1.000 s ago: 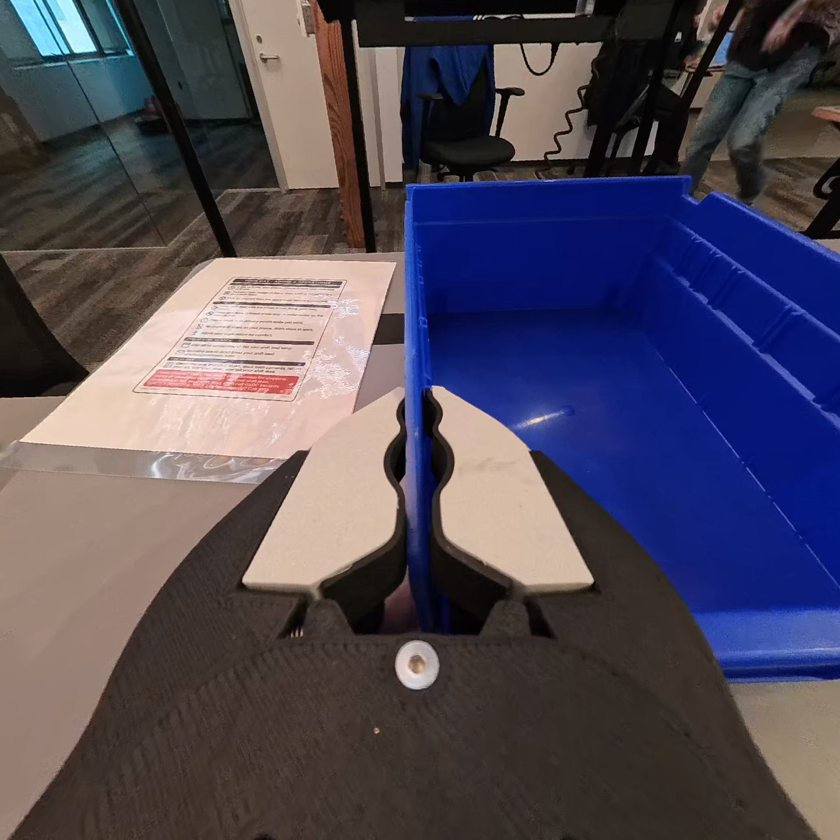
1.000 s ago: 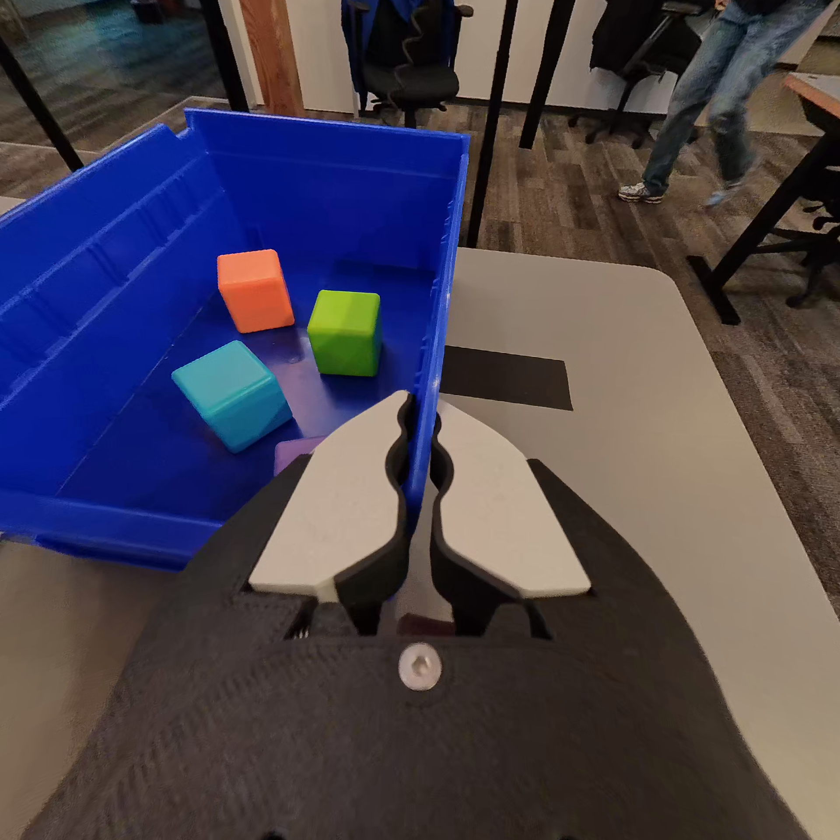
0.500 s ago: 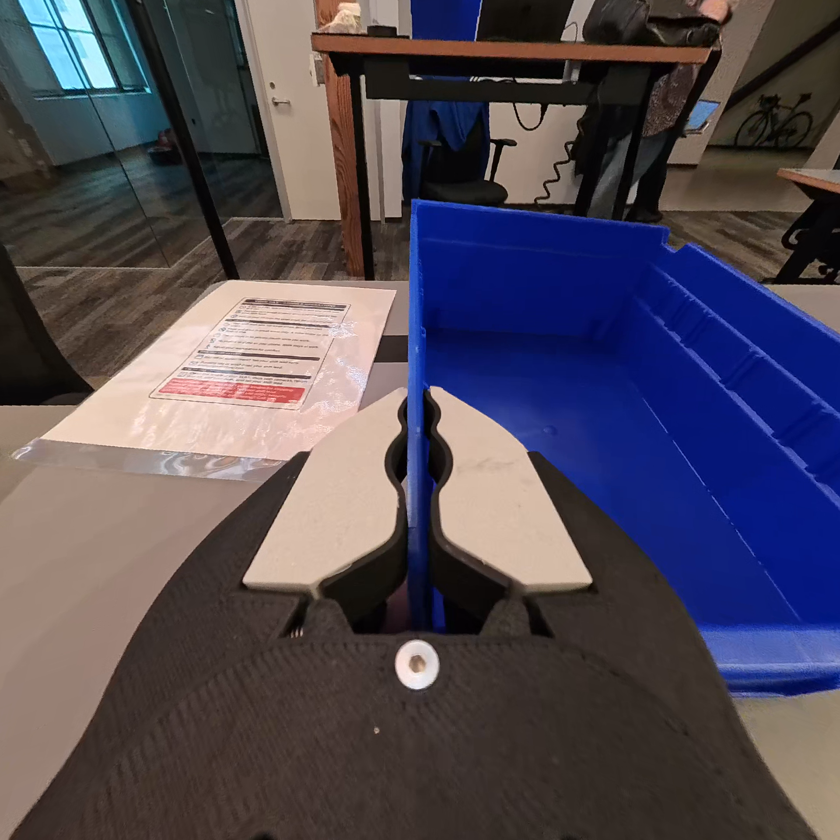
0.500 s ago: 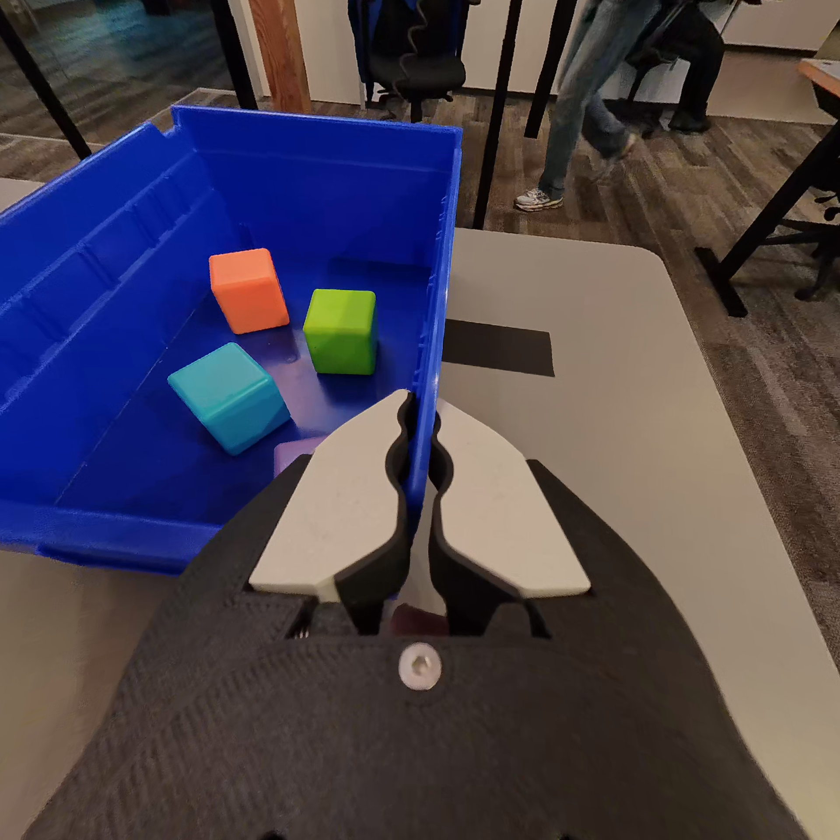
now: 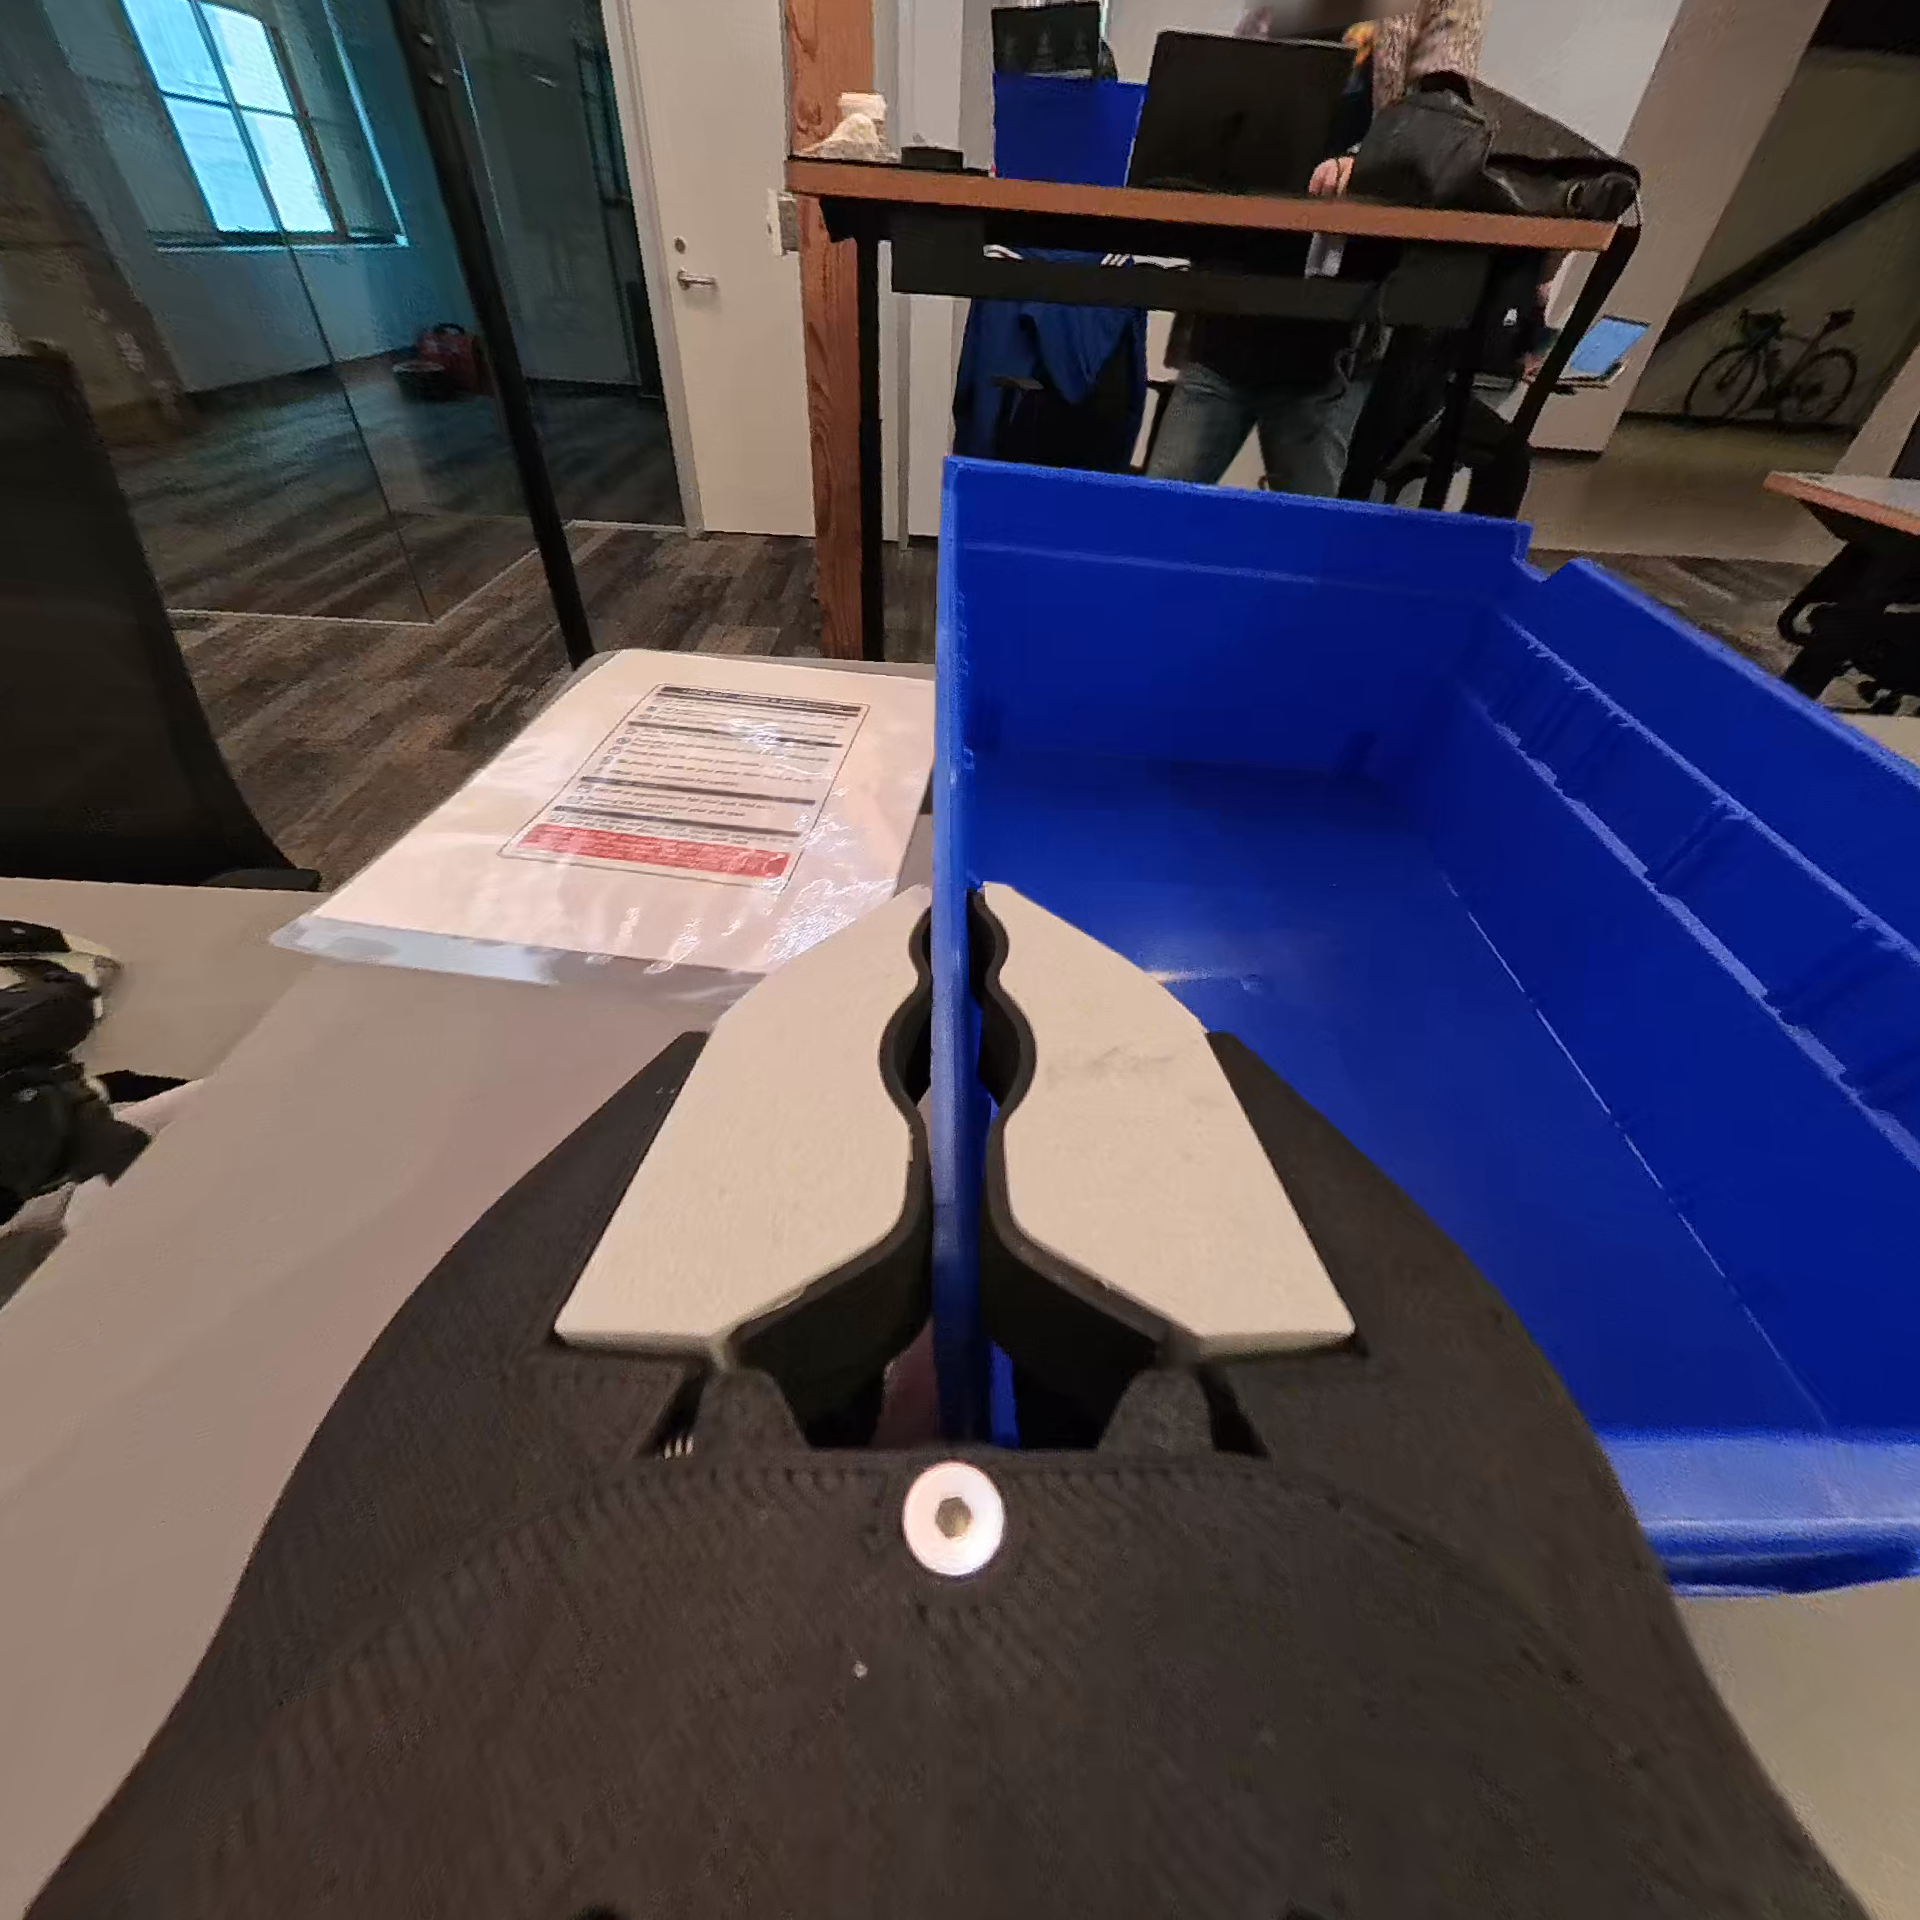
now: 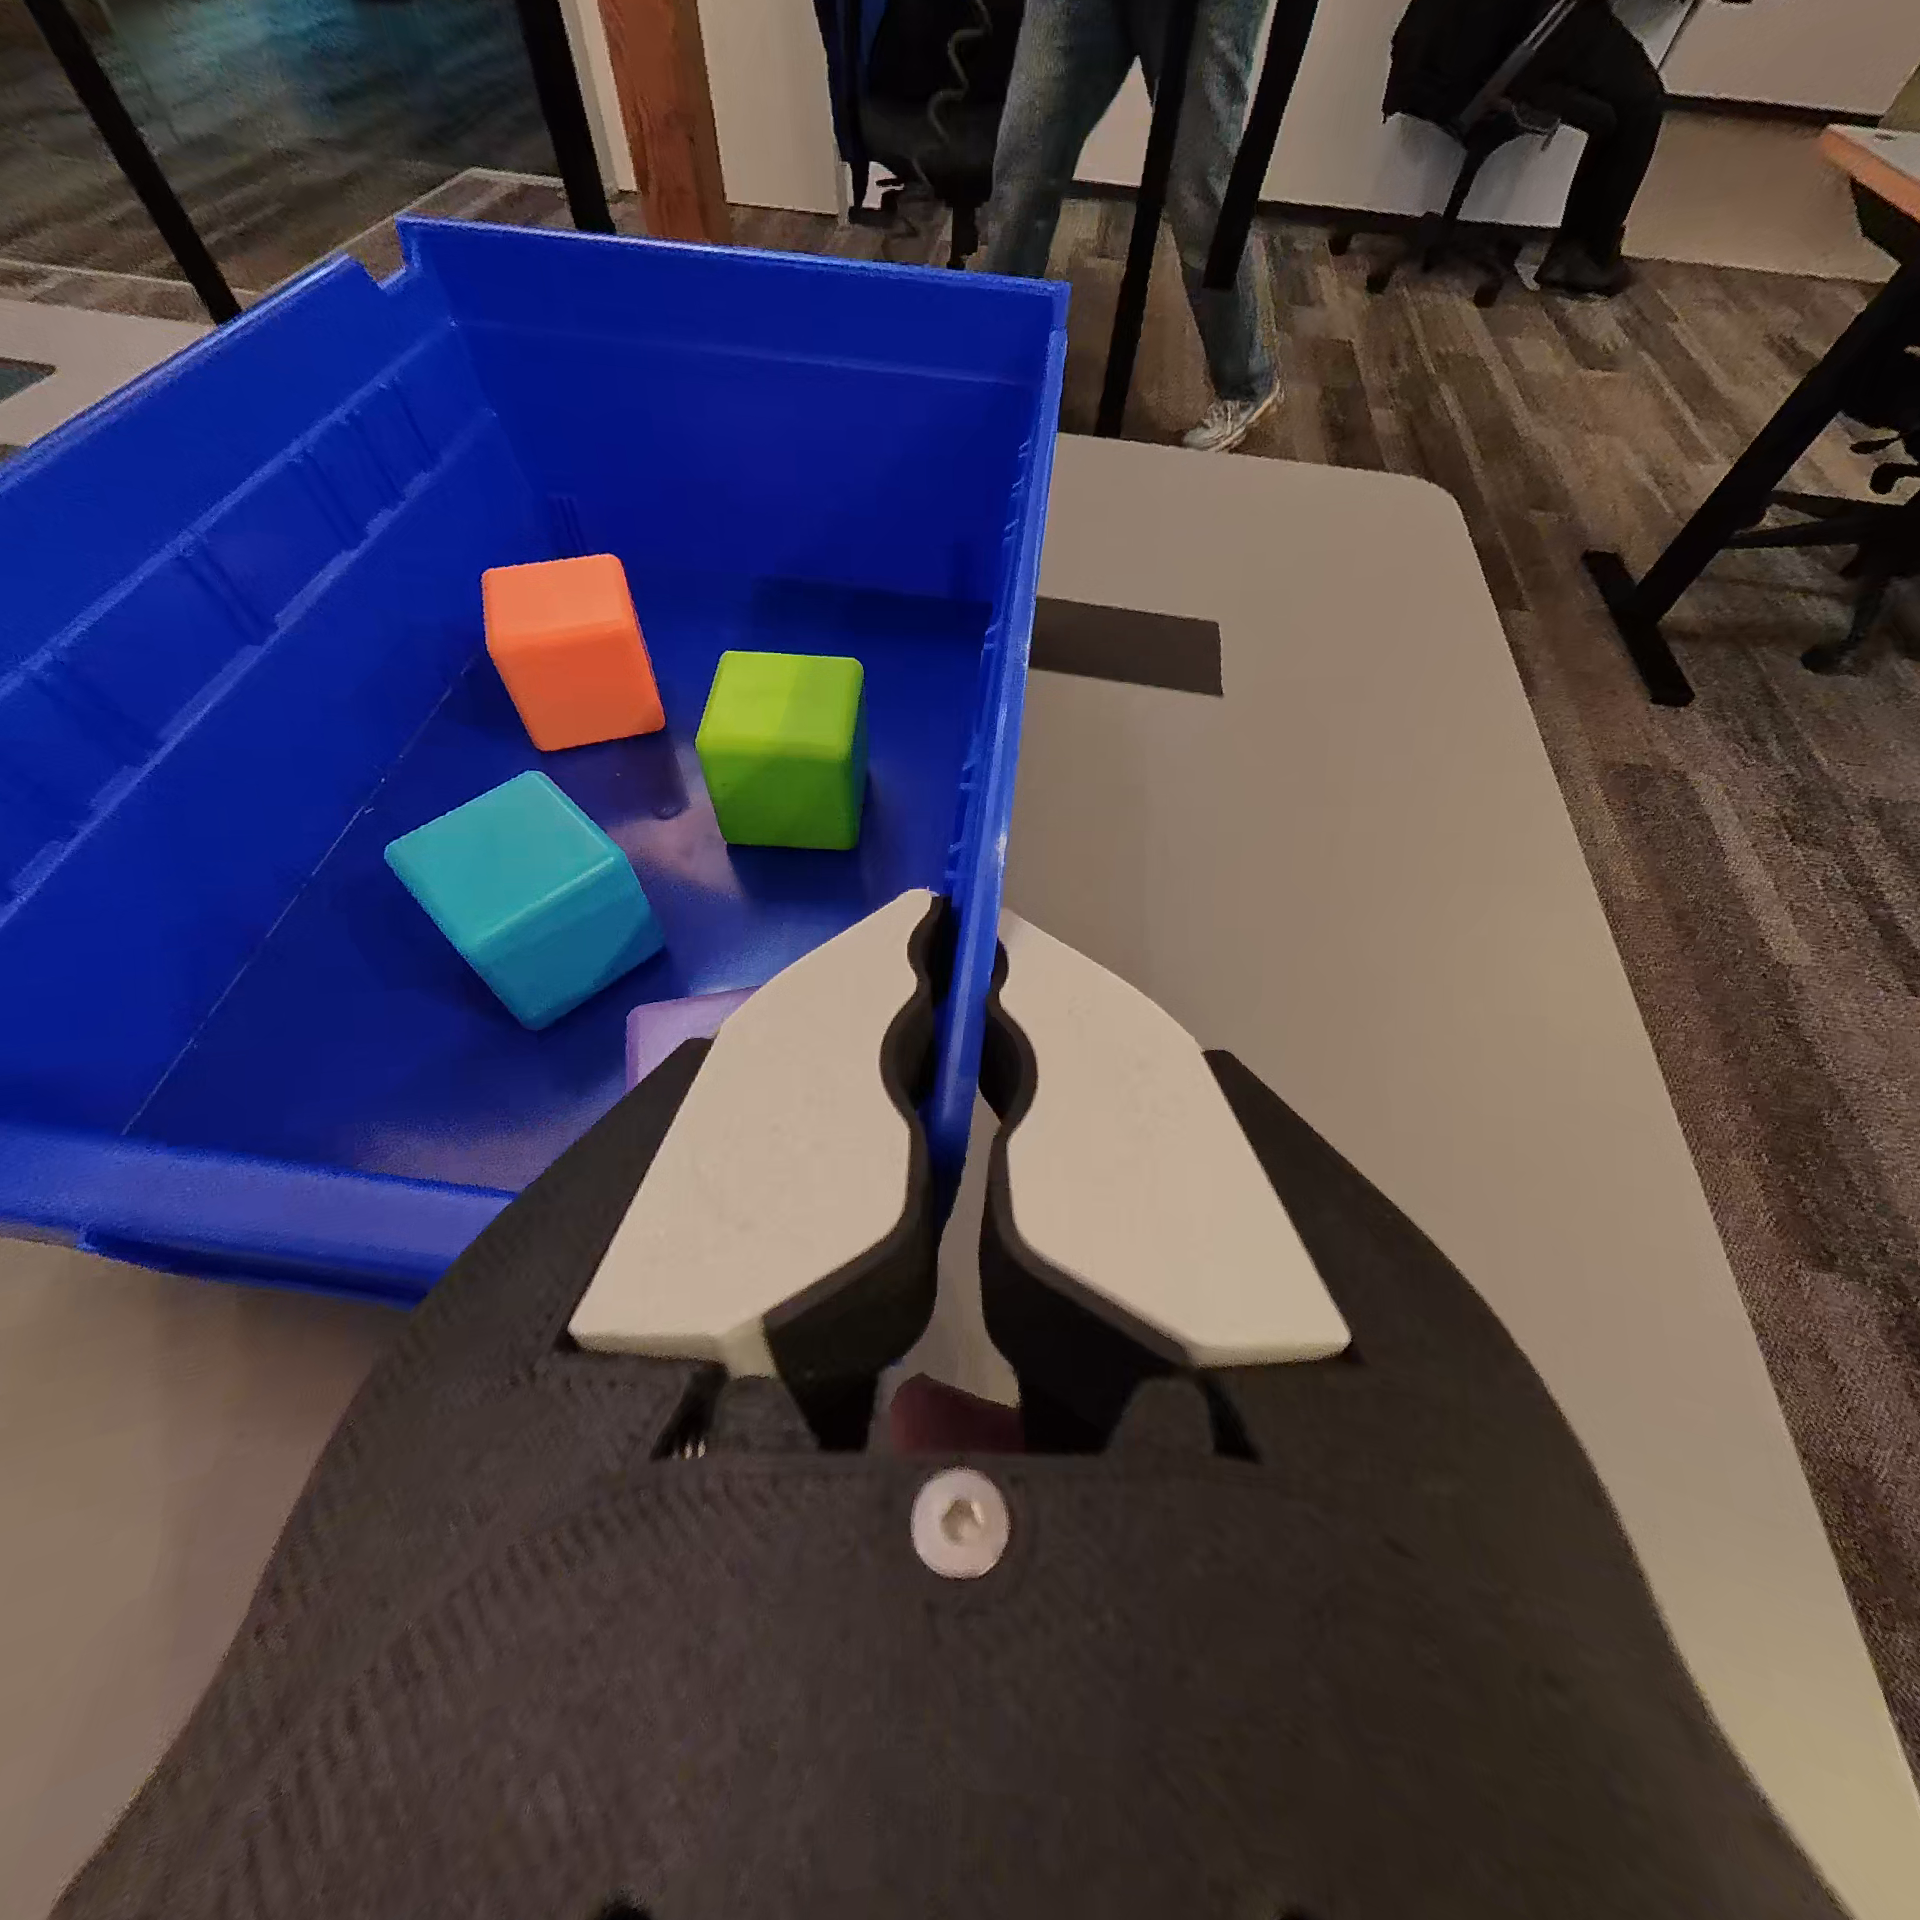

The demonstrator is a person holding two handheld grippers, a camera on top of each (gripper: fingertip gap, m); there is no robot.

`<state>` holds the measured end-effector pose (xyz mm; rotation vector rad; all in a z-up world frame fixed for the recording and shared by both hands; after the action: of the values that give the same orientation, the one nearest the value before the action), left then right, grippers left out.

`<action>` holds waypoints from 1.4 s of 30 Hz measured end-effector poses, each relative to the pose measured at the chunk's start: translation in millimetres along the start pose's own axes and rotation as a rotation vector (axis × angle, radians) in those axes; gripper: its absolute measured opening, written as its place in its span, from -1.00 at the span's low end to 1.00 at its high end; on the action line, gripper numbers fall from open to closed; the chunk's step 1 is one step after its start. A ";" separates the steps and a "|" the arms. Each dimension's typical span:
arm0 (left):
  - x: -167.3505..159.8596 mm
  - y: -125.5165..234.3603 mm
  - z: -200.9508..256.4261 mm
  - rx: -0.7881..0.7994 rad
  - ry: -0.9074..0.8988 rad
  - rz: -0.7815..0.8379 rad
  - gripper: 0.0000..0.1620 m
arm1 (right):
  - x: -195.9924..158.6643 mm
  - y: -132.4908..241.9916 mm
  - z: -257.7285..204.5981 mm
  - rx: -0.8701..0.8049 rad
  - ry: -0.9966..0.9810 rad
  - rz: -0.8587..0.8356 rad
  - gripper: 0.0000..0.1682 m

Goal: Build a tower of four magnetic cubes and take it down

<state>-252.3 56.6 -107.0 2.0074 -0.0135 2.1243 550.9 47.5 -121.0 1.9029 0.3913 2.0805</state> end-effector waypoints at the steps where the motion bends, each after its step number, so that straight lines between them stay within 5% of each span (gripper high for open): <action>1: 0.1 5.4 -1.0 0.003 0.005 -0.002 -0.97 | -3.2 8.6 0.9 0.003 0.002 -0.001 -0.96; 20: 1.8 134.2 20.9 0.014 -0.010 0.061 -0.97 | -72.6 171.5 3.0 0.192 0.034 0.004 -0.97; 29: -8.7 188.8 6.5 0.097 0.027 0.097 -0.97 | -74.9 184.6 -47.7 0.334 0.057 0.026 -0.97; 42: -25.9 231.9 -17.0 0.192 0.054 0.122 -0.97 | -55.5 157.4 -172.0 0.509 0.085 0.056 -0.97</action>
<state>-305.9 -171.0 -100.6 2.1018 0.0824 2.3357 379.0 -119.5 -125.5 2.1074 0.9784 2.2606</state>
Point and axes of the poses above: each gripper's, where its closed fingertips meet, y back along the fingers, x out of its top, z = x × y across the jaws, the point moved 10 cm from there along y, back along the fingers, and after that the axes turned 6 degrees about -x, right-handed, at the moved point
